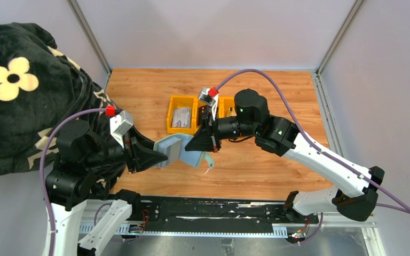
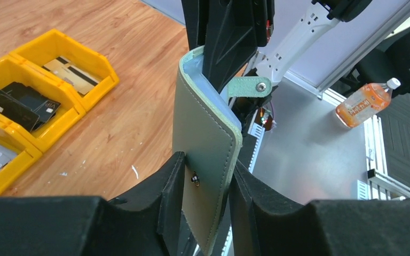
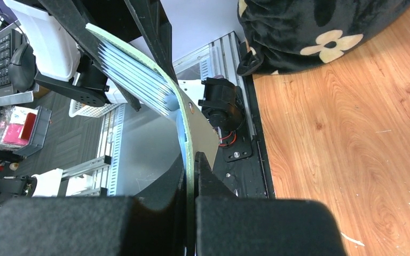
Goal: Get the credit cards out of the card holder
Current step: Remove the credit card from the card holder.
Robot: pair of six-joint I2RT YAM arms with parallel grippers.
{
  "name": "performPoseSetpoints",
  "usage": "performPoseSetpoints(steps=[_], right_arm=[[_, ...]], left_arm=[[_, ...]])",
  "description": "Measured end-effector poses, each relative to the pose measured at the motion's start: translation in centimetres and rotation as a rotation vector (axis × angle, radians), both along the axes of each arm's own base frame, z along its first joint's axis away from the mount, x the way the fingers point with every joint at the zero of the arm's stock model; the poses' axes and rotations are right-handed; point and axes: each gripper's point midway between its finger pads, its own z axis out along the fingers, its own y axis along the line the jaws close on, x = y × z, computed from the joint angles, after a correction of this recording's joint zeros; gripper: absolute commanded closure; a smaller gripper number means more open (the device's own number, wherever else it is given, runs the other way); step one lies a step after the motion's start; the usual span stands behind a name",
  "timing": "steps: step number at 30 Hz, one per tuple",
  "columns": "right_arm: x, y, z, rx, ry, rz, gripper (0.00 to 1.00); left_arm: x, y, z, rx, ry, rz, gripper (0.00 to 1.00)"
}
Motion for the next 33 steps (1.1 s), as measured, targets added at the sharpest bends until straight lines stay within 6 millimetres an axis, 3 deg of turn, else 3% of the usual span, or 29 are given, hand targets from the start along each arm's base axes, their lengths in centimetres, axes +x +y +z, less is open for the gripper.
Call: performPoseSetpoints(steps=[16,20,21,23,26,33], right_arm=[[-1.3,-0.2,0.3,0.024,0.021,0.068,1.0],[-1.6,-0.1,0.3,0.034,0.032,0.084,0.99],[-1.7,-0.1,0.3,0.037,0.035,0.09,0.87],[-1.8,-0.1,0.4,0.039,0.037,0.097,0.52],[-2.0,-0.3,0.5,0.057,0.025,0.109,0.25],[-2.3,0.0,1.3,0.116,-0.017,0.141,0.19]], left_arm=[[0.3,0.2,0.0,0.008,-0.018,0.029,0.84],[0.2,0.3,0.0,0.006,-0.019,0.039,0.97],[0.1,0.3,0.1,0.002,-0.015,0.04,1.0],[0.0,0.3,0.1,-0.003,-0.012,0.038,1.0],[0.0,0.2,0.0,-0.012,0.005,0.035,1.0],[-0.4,-0.5,0.3,-0.052,0.074,-0.024,1.0]])
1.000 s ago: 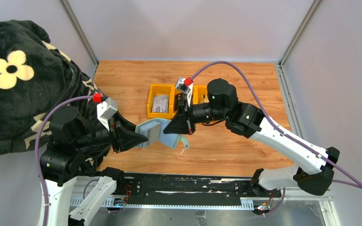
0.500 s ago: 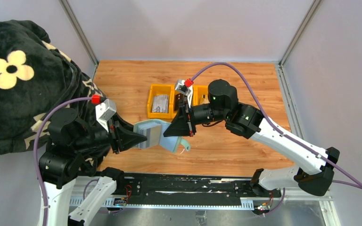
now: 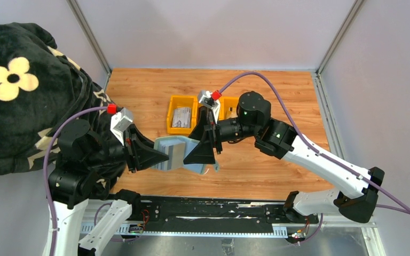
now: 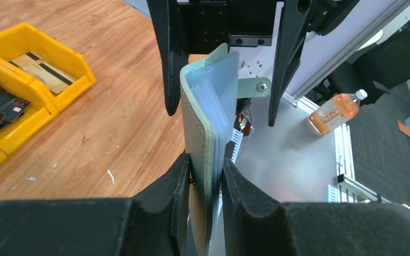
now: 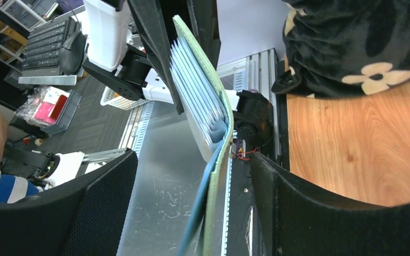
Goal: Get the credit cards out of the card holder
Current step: Remove the credit card from the card holder.
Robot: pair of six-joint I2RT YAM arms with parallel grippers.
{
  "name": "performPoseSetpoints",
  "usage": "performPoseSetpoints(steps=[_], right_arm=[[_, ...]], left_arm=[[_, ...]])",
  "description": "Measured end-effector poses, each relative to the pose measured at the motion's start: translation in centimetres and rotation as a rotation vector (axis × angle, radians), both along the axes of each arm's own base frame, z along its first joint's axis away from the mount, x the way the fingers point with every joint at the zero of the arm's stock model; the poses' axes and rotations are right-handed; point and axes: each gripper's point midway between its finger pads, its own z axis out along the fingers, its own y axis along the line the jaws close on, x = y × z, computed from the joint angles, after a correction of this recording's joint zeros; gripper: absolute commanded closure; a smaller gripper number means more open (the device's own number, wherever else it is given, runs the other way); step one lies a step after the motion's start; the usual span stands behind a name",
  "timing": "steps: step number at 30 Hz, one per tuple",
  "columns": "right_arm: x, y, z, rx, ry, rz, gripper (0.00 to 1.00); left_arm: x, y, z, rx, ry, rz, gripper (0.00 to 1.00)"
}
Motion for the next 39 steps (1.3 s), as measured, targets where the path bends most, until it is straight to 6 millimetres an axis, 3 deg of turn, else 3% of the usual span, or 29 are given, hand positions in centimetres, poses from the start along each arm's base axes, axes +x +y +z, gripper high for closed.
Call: performPoseSetpoints(steps=[2,4,7,9,12,15,21,25,27,32,39], right_arm=[[0.0,0.3,0.1,0.011,-0.008,0.016,0.22],[0.1,0.8,0.0,0.009,-0.008,0.033,0.31],[0.2,1.8,-0.1,0.013,-0.003,0.065,0.51],[0.1,2.2,-0.3,0.016,0.013,0.089,0.69],[-0.1,2.1,0.0,0.027,0.015,0.102,0.9],[-0.4,1.7,0.2,0.044,0.008,0.114,0.98],[-0.7,1.2,0.5,0.074,-0.014,0.112,1.0],[-0.9,1.0,0.5,0.085,-0.022,0.112,1.0],[-1.0,0.8,0.5,0.087,-0.024,0.112,1.0],[-1.1,0.2,0.3,0.087,-0.024,0.107,1.0],[-1.3,0.0,0.3,0.089,-0.019,0.109,1.0]], left_arm=[[-0.2,-0.1,0.1,-0.007,0.011,-0.008,1.0],[-0.4,-0.1,0.3,-0.015,0.017,-0.016,1.0],[-0.5,-0.2,0.5,-0.023,0.026,-0.022,1.0],[-0.7,-0.2,0.6,-0.029,0.033,-0.027,0.99],[-1.0,-0.2,0.9,-0.042,0.037,-0.032,0.92],[-1.4,-0.3,1.2,-0.053,0.043,-0.044,0.83],[-1.8,-0.4,1.5,-0.065,0.049,-0.075,0.78],[-1.9,-0.5,1.7,-0.07,0.057,-0.086,0.63],[-2.1,-0.6,1.8,-0.075,0.06,-0.102,0.6],[-2.7,-0.6,2.1,-0.081,0.061,-0.134,0.61],[-2.3,-0.6,2.0,-0.078,0.05,-0.114,0.72]])
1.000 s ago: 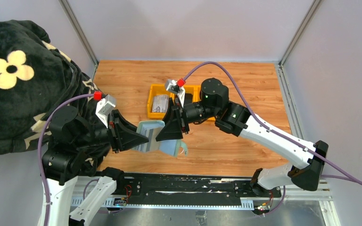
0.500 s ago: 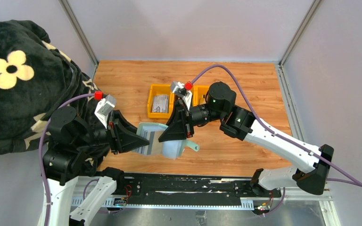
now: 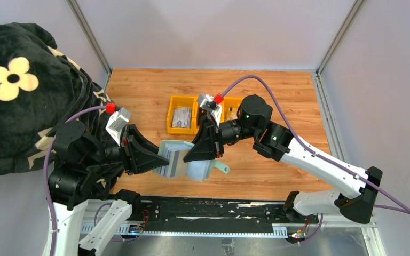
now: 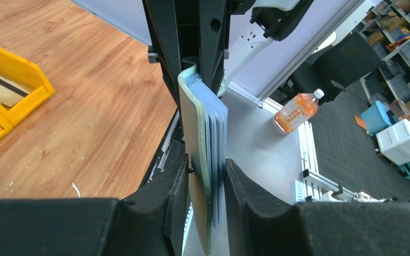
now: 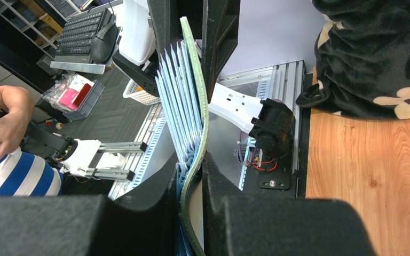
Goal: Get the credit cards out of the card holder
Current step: Remove the credit card from the card holder.
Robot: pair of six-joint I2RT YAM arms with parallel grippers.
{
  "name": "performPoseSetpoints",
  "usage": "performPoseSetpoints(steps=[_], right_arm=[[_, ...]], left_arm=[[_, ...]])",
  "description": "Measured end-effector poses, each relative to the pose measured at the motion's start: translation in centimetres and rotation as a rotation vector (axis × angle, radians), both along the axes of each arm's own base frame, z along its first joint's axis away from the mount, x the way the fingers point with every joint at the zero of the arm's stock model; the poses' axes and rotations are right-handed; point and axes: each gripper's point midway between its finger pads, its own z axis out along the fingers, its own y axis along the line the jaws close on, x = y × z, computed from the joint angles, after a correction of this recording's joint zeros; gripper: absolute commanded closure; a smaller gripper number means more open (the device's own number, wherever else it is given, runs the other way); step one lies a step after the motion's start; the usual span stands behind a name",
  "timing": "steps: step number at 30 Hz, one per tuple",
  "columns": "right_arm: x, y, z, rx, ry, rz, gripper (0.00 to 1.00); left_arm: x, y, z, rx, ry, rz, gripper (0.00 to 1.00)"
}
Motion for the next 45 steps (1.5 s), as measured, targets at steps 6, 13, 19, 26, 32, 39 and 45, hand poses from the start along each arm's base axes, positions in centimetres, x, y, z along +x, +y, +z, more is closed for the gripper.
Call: performPoseSetpoints(steps=[6,13,19,26,32,39,45], right_arm=[[0.0,-0.1,0.0,0.011,0.003,0.012,1.0],[-0.2,0.0,0.0,0.03,0.002,0.028,0.89],[-0.5,-0.4,0.2,0.032,-0.002,0.039,0.47],[-0.9,-1.7,0.8,0.042,-0.043,0.009,0.31],[-0.6,-1.5,0.1,0.016,-0.029,0.004,0.32],[-0.7,-1.6,-0.1,0.004,-0.024,0.003,0.38],[-0.4,-1.7,-0.4,-0.025,-0.017,-0.021,0.68]], left_arm=[[0.5,0.1,0.0,0.004,-0.016,0.034,0.87],[0.7,0.1,-0.1,0.006,-0.02,0.048,1.0],[0.8,0.2,-0.1,0.008,-0.03,0.059,1.0],[2.0,1.0,-0.1,0.057,-0.129,0.154,1.0],[2.5,1.8,0.2,0.086,-0.205,0.232,1.0],[2.9,2.0,0.1,0.098,-0.21,0.258,1.0],[2.7,1.9,0.3,0.083,-0.187,0.257,1.0]])
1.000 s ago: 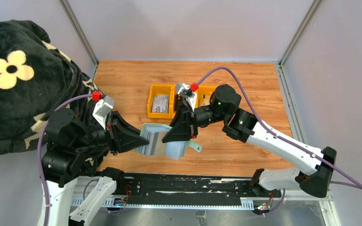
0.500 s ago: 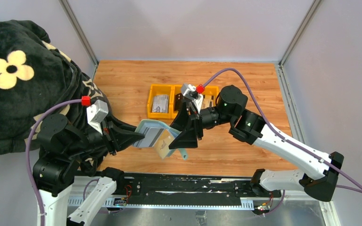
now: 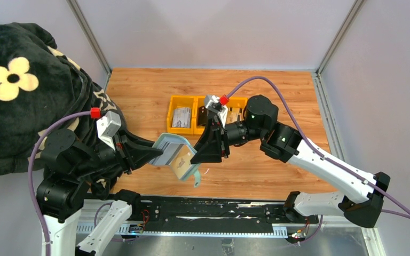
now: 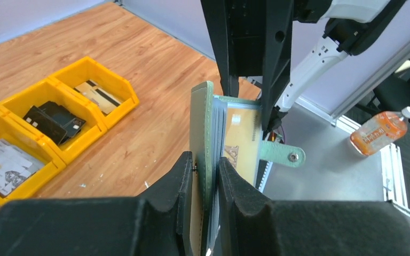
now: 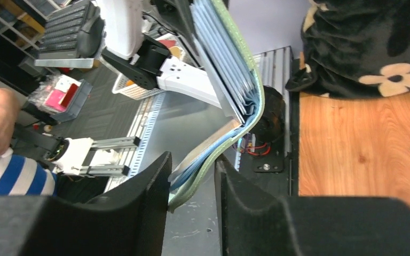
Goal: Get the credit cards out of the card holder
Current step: Remove the credit card from the card holder.
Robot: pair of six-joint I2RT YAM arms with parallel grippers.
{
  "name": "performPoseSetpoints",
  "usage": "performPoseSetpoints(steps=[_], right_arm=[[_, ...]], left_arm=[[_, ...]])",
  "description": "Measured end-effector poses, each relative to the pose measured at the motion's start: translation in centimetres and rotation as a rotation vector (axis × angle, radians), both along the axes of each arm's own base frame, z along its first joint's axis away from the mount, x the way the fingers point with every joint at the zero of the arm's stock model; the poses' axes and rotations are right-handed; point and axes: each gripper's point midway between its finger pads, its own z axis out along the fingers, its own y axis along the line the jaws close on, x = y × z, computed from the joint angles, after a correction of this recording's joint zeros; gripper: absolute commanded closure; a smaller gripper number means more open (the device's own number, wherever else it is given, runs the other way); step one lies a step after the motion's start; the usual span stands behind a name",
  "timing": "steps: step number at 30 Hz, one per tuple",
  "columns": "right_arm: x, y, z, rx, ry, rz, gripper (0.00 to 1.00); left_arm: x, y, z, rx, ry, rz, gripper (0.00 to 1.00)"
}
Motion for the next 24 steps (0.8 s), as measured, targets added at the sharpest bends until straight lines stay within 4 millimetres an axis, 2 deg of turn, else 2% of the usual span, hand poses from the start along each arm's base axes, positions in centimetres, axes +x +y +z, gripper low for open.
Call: performPoseSetpoints(steps=[5,6,8,10,14,16,20,21,23,24], right_arm=[[1.2,0.7,-1.0,-0.087,0.044,-0.054,0.72],[1.5,0.8,-1.4,-0.107,0.053,-0.065,0.68],[1.9,1.0,-2.3,-0.14,0.063,-0.086,0.52],[2.3,1.0,-2.9,-0.163,0.064,-0.11,0.51],[2.9,1.0,-2.9,-0.173,0.048,-0.148,0.74],[3.0,1.0,-2.7,-0.168,0.047,-0.152,0.77],[2.9,1.0,-2.1,-0.143,0.047,-0.15,0.77],[2.8,1.0,-1.9,-0.135,0.048,-0.149,0.74],[2.6,0.9,-1.5,-0.108,0.048,-0.143,0.59],[2.4,0.8,-1.3,-0.091,0.048,-0.138,0.57]], left_arm=[[0.1,0.0,0.3,-0.008,-0.006,0.007,1.0],[0.1,0.0,0.4,-0.009,-0.009,0.009,1.0],[0.1,0.0,0.5,-0.009,-0.01,0.009,1.0],[0.1,0.0,0.4,-0.01,-0.006,0.008,1.0],[0.0,0.0,0.8,-0.014,-0.009,0.008,1.0],[0.0,0.0,0.9,-0.017,-0.006,0.008,1.0],[0.0,0.0,1.0,-0.024,-0.002,0.009,1.0],[0.0,0.0,1.1,-0.026,-0.001,0.01,1.0],[0.0,-0.1,1.2,-0.034,0.002,0.01,1.0],[-0.1,-0.1,1.3,-0.039,0.005,0.01,1.0]])
